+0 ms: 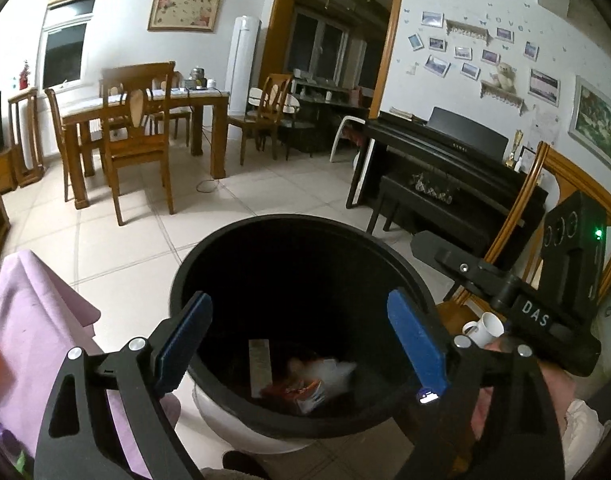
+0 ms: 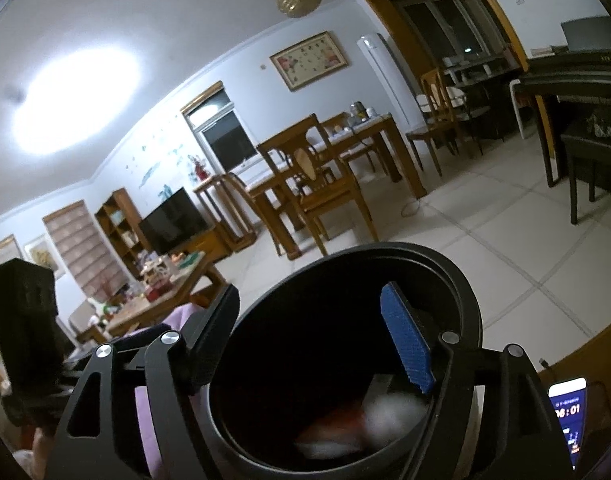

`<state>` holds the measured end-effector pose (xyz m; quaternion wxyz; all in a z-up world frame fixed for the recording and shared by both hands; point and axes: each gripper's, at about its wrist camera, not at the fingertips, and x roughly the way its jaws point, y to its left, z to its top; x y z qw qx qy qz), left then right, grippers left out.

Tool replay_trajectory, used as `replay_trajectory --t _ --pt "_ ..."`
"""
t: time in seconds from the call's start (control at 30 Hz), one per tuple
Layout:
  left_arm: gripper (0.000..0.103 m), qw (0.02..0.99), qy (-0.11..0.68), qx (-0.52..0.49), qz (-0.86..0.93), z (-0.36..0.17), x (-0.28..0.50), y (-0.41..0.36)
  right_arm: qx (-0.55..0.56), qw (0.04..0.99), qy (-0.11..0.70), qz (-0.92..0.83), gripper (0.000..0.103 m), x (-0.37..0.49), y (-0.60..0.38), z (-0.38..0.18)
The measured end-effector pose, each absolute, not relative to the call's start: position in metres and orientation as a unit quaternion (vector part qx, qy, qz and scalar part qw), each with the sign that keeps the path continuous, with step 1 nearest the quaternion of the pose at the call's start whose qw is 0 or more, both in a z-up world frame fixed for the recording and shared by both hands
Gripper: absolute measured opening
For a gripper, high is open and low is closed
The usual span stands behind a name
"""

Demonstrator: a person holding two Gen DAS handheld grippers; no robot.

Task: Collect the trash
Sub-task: 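Grasp the blue packet with left tool while right tool grasps clear plastic tray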

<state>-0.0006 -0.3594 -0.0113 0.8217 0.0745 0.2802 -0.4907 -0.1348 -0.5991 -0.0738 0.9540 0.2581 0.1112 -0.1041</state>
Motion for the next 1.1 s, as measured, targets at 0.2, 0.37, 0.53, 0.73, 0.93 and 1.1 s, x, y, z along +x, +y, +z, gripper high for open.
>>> replay_trajectory --t 0.2,0.37,0.53,0.73,0.93,1.1 --pt "0.089 0.836 0.28 0.058 -0.468 -0.005 0.004 -0.319 0.239 0.96 0.123 -0.078 0.073 -0.128 -0.571 -0.066" --pt "0.089 0.855 0.282 0.032 -0.434 0.001 0.015 -0.266 0.216 0.965 0.143 -0.038 0.073 -0.108 -0.535 -0.057" --pt "0.089 0.88 0.289 0.002 -0.378 0.003 0.027 -0.189 0.182 0.966 0.182 0.03 0.074 -0.076 -0.474 -0.048" --pt "0.089 0.913 0.296 -0.018 -0.279 0.005 0.05 -0.084 0.137 0.949 0.245 0.142 0.084 -0.028 -0.378 -0.041" --pt "0.089 0.908 0.363 -0.045 -0.204 -0.017 0.105 -0.004 0.092 0.927 0.29 0.22 0.097 0.046 -0.291 -0.009" --pt "0.089 0.886 0.413 -0.05 -0.206 -0.04 0.144 0.023 0.058 0.907 0.339 0.242 0.097 0.119 -0.24 0.002"
